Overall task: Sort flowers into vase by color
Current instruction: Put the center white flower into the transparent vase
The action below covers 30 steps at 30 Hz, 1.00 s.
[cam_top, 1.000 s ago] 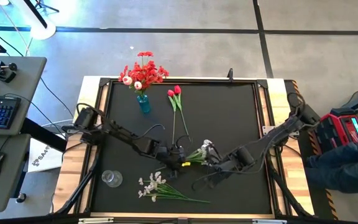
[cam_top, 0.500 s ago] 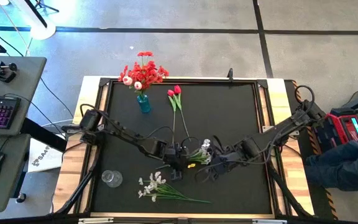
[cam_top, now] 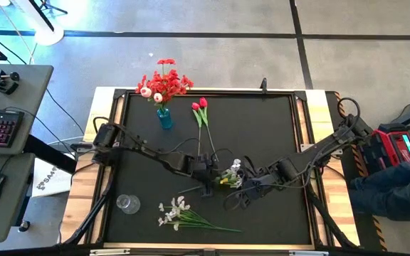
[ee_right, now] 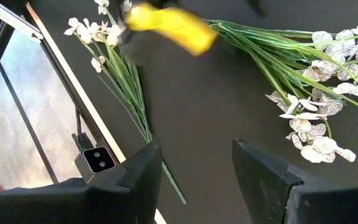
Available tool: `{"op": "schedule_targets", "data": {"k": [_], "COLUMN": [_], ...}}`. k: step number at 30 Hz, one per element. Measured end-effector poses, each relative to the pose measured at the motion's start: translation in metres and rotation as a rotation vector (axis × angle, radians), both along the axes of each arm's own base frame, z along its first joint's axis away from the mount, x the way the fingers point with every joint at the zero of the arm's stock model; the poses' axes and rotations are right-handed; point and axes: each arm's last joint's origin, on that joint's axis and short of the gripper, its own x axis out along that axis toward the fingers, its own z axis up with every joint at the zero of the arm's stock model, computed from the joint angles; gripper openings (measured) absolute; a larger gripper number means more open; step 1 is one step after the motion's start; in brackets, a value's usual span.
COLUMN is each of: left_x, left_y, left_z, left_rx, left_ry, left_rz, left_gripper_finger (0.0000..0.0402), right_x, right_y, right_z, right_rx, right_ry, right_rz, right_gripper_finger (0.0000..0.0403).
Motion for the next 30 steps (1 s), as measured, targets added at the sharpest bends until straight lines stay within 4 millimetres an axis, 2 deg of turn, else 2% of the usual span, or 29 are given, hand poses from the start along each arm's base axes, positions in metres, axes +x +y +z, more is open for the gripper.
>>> {"op": "schedule_targets", "data": {"k": [8,13,24,30], "left_x": [0.004,0.006,0.007,0.008], "left_y": [0.015,0.018,0.026,0.041], "left_z": [-0.013,-0.020,-0.021,-0.021], "left_rx": [-0.114,-0.114,-0.123,-0.171], "left_ry": [0.054,0.061,0.064,0.069], "left_rz": [-0.041,-0.032,-0.017,0.002], "left_gripper_finger": [0.0195,0.0148,0.0013,0.0009], "right_x": [0.000,0.000,0.000,0.001], "right_y": [0.000,-0.001,-0.001,-0.003], "right_z": [0.000,0.000,0.000,0.000], "right_rx": [-0.016,-0.026,-0.049,-0.074], "right_ry": [-0.005,-0.011,-0.012,-0.017], "right_rz": [0.008,0.003,0.032,0.063], "right_gripper_finger": [0.0181,0.0181,0.0181,0.0181]}}
